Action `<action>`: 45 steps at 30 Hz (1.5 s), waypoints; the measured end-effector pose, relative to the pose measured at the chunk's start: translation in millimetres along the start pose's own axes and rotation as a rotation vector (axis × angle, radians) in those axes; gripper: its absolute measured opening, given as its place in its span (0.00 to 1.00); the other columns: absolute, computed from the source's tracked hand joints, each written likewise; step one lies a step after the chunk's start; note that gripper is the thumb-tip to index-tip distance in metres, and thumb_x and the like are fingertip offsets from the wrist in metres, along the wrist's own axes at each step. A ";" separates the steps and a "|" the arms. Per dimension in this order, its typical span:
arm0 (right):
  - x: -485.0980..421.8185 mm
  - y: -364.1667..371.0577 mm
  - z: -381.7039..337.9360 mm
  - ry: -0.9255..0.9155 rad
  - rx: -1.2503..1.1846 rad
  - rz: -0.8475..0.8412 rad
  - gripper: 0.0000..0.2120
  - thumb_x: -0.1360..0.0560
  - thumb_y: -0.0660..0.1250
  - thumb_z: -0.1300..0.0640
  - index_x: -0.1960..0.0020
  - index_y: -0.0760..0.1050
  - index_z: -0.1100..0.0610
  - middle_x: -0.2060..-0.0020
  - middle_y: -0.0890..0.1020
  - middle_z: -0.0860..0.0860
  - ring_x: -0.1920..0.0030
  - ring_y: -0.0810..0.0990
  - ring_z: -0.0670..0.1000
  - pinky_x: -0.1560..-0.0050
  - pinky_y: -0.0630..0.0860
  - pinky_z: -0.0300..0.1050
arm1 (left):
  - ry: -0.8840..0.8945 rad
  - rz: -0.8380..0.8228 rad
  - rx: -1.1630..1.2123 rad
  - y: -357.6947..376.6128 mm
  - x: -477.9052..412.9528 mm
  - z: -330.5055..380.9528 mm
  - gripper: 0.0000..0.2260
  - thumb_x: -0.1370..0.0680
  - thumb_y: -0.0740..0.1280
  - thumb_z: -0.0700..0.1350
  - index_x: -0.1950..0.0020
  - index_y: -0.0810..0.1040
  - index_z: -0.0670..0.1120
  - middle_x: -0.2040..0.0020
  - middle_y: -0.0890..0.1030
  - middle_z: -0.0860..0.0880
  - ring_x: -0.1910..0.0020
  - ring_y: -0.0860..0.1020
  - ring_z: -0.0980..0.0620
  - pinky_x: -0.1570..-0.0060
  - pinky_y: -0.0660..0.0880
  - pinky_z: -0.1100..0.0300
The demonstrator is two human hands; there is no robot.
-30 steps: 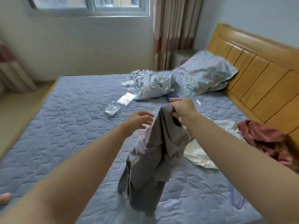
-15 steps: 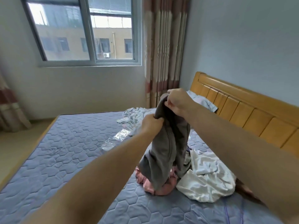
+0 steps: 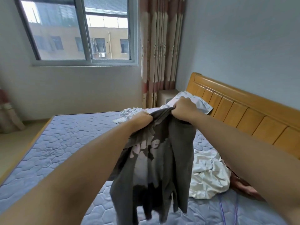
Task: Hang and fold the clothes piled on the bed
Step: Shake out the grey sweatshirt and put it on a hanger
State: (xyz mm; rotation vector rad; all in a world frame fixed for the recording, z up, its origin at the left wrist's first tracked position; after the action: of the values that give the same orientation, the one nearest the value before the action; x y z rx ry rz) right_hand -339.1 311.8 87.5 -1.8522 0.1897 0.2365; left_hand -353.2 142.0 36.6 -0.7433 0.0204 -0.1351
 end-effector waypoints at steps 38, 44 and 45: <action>79.3 148.2 100.9 0.564 -0.733 -0.583 0.10 0.25 0.55 0.66 0.63 0.71 0.59 0.72 0.76 0.56 0.68 0.74 0.54 0.69 0.70 0.41 | -0.453 -0.443 0.438 65.8 41.7 -133.3 0.09 0.18 0.60 0.41 0.40 0.74 0.40 0.50 0.80 0.42 0.53 0.79 0.46 0.47 0.77 0.50; 83.0 163.8 66.2 0.614 -0.530 -1.246 0.10 0.32 0.62 0.61 0.62 0.80 0.65 0.62 0.83 0.61 0.60 0.83 0.60 0.52 0.78 0.50 | -0.541 -0.734 0.417 57.2 43.3 -145.8 0.10 0.19 0.61 0.43 0.43 0.76 0.41 0.52 0.82 0.43 0.54 0.81 0.47 0.49 0.78 0.52; 77.0 165.8 60.2 0.567 -0.443 -1.204 0.11 0.30 0.60 0.61 0.60 0.80 0.64 0.61 0.83 0.61 0.59 0.82 0.60 0.54 0.78 0.48 | -0.568 -0.700 0.411 55.9 37.7 -152.1 0.10 0.19 0.61 0.43 0.42 0.76 0.40 0.51 0.82 0.43 0.53 0.81 0.46 0.47 0.77 0.52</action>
State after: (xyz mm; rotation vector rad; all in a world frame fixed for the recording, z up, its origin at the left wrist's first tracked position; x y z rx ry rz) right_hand -310.1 320.9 -102.5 -2.0987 -0.6433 -1.1556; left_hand -319.5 75.4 -112.1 -0.3293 -0.7936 -0.5710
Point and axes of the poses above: each hand's wrist, its own x-axis away from the middle knuckle, its own y-axis out of the palm, z = x × y, the point moved 4 cm from there along -x, towards the middle knuckle
